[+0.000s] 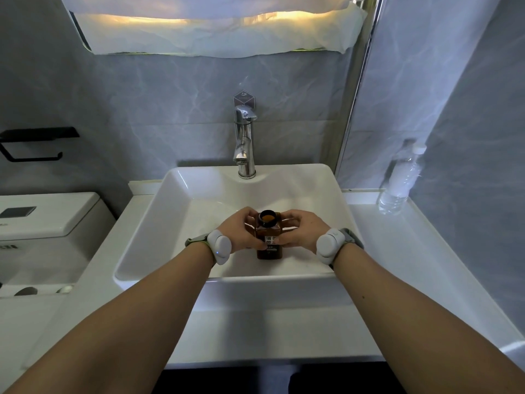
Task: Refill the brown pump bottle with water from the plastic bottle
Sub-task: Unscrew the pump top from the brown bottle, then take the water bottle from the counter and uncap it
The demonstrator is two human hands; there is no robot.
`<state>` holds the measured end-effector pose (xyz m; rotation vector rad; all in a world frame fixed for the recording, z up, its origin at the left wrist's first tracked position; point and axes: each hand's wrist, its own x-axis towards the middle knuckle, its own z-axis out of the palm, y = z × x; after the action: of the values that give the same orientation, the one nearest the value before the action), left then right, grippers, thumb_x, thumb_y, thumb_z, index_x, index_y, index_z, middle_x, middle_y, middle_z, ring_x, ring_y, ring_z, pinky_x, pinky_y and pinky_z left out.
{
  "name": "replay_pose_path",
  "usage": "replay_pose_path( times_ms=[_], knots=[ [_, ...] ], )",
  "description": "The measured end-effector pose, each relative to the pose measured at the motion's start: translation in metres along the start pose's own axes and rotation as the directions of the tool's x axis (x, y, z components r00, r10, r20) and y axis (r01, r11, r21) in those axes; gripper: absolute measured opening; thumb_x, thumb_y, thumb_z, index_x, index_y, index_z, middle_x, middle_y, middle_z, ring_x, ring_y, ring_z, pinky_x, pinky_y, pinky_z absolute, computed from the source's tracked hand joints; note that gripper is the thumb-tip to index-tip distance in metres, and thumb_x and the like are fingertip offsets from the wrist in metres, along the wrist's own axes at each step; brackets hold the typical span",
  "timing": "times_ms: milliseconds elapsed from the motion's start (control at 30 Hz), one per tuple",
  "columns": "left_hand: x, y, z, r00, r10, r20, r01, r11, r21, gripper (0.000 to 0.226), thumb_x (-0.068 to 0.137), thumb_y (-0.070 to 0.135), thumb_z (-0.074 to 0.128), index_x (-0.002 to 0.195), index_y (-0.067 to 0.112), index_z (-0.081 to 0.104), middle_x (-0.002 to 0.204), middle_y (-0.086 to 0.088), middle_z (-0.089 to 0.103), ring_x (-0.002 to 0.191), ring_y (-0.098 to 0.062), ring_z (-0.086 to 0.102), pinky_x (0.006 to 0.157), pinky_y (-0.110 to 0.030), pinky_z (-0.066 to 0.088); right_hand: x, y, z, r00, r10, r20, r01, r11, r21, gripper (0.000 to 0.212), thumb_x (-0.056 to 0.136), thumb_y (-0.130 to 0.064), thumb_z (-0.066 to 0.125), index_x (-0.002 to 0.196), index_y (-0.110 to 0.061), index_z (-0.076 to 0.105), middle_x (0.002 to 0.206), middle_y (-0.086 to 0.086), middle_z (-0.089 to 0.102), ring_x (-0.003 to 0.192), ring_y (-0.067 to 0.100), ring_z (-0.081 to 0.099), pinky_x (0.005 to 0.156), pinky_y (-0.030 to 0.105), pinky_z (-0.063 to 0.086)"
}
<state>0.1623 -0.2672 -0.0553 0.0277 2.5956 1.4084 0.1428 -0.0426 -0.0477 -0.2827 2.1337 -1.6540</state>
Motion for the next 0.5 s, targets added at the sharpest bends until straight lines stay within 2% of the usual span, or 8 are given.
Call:
replay_pose_path(
  times_ms=[233, 367, 500],
  knots=[
    [-0.002, 0.006, 0.000, 1.000, -0.012, 0.027, 0.011, 1.000, 0.017, 0.067, 0.070, 0.002, 0.095, 0.122, 0.019, 0.056, 0.107, -0.005, 0.072, 0.093, -0.026, 0.074, 0.084, -0.040, 0.065, -0.002, -0.005, 0.000, 1.000, 0.028, 0.009, -0.028, 0.999, 0.014, 0.063, 0.073, 0.000, 0.089, 0.129, -0.012, 0.064, 0.119, 0.009, 0.075, 0.105, 0.028, 0.075, 0.088, 0.047, 0.065],
    [-0.005, 0.013, -0.002, 1.000, -0.011, 0.029, 0.011, 1.000, 0.008, 0.075, 0.066, 0.008, 0.096, 0.128, 0.021, 0.056, 0.116, -0.008, 0.072, 0.102, -0.029, 0.075, 0.088, -0.047, 0.065, -0.004, -0.010, 0.001, 0.999, 0.034, 0.006, -0.034, 0.999, -0.008, 0.062, 0.077, -0.002, 0.086, 0.132, -0.013, 0.059, 0.121, 0.008, 0.073, 0.104, 0.025, 0.073, 0.077, 0.036, 0.064],
    [-0.005, 0.029, -0.006, 0.999, 0.018, 0.032, -0.018, 1.000, 0.001, 0.082, 0.068, 0.012, 0.099, 0.136, 0.023, 0.055, 0.118, -0.002, 0.073, 0.105, -0.020, 0.072, 0.088, -0.032, 0.060, -0.004, -0.015, 0.000, 0.995, 0.054, -0.088, -0.048, 0.996, 0.069, 0.051, 0.087, -0.005, 0.076, 0.133, -0.011, 0.055, 0.124, 0.016, 0.070, 0.115, 0.033, 0.067, 0.095, 0.049, 0.060]
  ],
)
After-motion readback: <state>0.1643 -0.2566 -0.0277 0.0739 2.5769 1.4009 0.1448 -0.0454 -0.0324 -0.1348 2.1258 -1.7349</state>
